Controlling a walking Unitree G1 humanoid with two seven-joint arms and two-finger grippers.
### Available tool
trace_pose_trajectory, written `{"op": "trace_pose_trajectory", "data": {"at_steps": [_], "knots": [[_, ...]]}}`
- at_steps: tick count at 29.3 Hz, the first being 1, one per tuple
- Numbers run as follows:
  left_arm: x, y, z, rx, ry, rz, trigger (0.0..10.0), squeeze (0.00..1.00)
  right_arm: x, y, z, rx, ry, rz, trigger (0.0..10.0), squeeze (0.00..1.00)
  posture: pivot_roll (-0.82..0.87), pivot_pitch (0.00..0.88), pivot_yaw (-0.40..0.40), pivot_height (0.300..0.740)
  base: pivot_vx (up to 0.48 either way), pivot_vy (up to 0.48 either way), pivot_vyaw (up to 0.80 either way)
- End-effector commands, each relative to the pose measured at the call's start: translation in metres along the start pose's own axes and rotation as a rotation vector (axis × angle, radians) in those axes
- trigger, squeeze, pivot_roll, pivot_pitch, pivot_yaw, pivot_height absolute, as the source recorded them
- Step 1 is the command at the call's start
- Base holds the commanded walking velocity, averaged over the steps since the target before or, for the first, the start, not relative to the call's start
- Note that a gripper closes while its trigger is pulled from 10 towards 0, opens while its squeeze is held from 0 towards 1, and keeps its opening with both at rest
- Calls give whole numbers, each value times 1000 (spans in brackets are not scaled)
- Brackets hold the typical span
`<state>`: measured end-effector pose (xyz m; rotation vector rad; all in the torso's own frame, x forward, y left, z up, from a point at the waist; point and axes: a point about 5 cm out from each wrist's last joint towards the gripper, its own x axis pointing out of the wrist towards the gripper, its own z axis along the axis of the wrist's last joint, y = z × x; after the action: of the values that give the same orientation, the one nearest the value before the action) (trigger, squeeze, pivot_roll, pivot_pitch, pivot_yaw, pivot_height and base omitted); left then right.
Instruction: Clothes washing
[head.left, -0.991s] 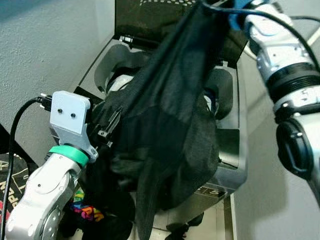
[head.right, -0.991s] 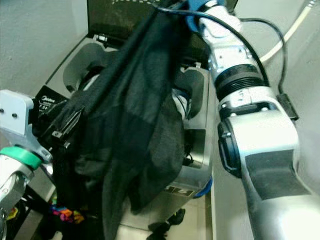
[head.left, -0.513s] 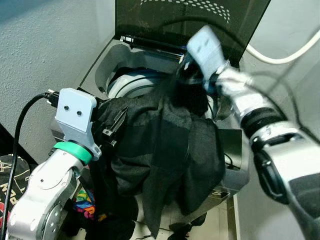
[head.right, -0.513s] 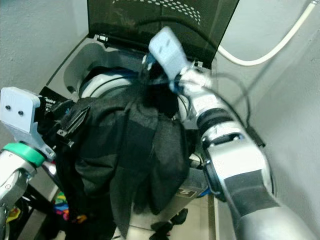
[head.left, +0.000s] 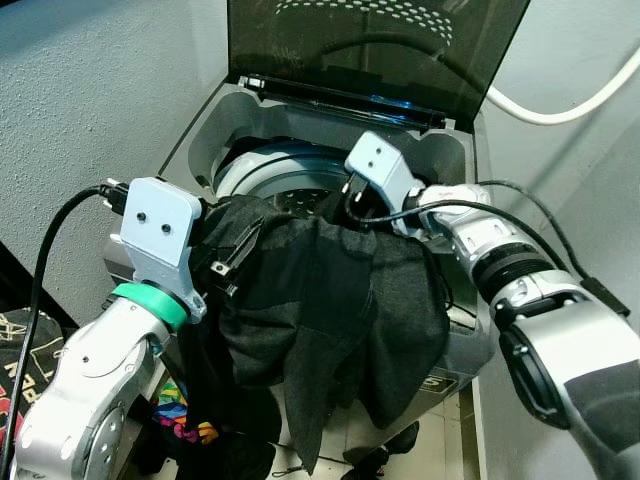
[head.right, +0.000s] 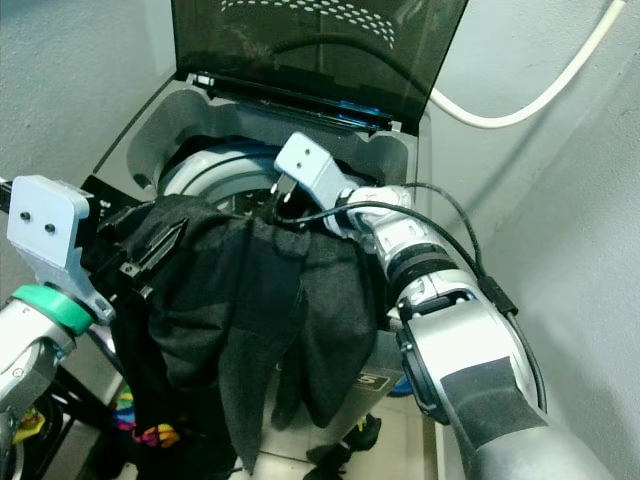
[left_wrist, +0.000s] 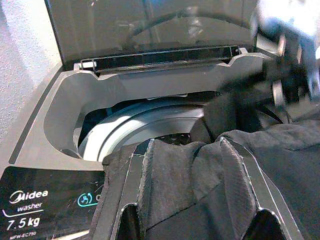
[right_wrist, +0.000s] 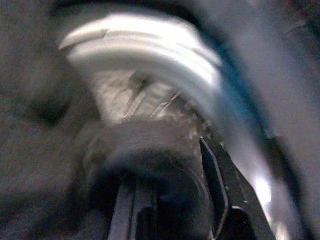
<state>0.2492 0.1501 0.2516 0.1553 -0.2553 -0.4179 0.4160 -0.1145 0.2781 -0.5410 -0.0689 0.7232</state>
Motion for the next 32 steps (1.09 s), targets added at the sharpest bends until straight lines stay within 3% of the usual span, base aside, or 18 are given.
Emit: {"op": "trace_pose_trajectory", "data": {"at_steps": [1,4,5,7,8,12,13,15,16,18,19,22,25,26,27,32], "knots": [[1,-1,-3,-13,13,-13,10000,0,-4,-9,13,23,-66,-27,10000,1000,72,57,-13,740,0,0,0],[1,-1,-4,-15,12,-13,10000,0,-7,-14,15,-11,-75,-53,10000,1000,72,57,-13,740,0,0,0],[2,-2,-4,-17,11,-15,10000,0,-11,-16,17,10,-89,-25,10000,0,69,57,-15,740,0,0,0],[2,-3,-4,-18,10,-17,10000,0,-14,-22,22,64,-136,-34,10000,0,67,55,-15,740,0,0,0],[2,-3,-4,-18,9,-17,10000,0,-18,-26,26,127,-179,-23,10000,1000,67,55,-15,740,0,0,0],[2,-3,-4,-18,9,-17,10000,0,-23,-29,30,170,-230,12,10000,1000,67,55,-15,740,0,0,0],[2,-2,-4,-18,7,-15,10000,0,-26,-29,30,172,-254,34,10000,608,67,55,-15,740,0,0,0],[2,-2,-4,-18,7,-15,10000,0,-26,-29,30,172,-254,34,10000,608,67,55,-15,740,0,0,0],[2,-2,-4,-19,6,-13,10000,0,-30,-27,31,173,-281,76,10000,0,67,55,-15,740,0,0,0],[1,-2,-4,-21,0,-13,10000,0,-44,-17,35,232,-381,278,10000,0,67,51,-19,740,0,0,0],[1,-2,-4,-21,0,-13,10000,0,-44,-17,35,232,-381,278,10000,0,67,51,-19,740,0,0,0],[1,-3,-4,-27,-2,-25,10000,0,-62,12,29,222,-373,585,10000,0,67,51,-19,740,0,0,0],[1,-4,-4,-28,-3,-29,10000,0,-65,24,22,186,-324,645,10000,0,67,51,-19,740,0,0,0],[1,-5,-4,-28,-5,-33,10000,0,-65,42,8,103,-237,681,10000,0,63,52,-18,740,0,0,0],[1,-5,-3,-28,-5,-34,10000,0,-63,48,3,67,-218,679,10000,0,63,52,-18,740,0,0,0],[2,-6,-4,-28,-5,-37,10000,0,-53,58,1,-4,-261,598,10000,0,61,51,-16,740,0,0,0]]}}
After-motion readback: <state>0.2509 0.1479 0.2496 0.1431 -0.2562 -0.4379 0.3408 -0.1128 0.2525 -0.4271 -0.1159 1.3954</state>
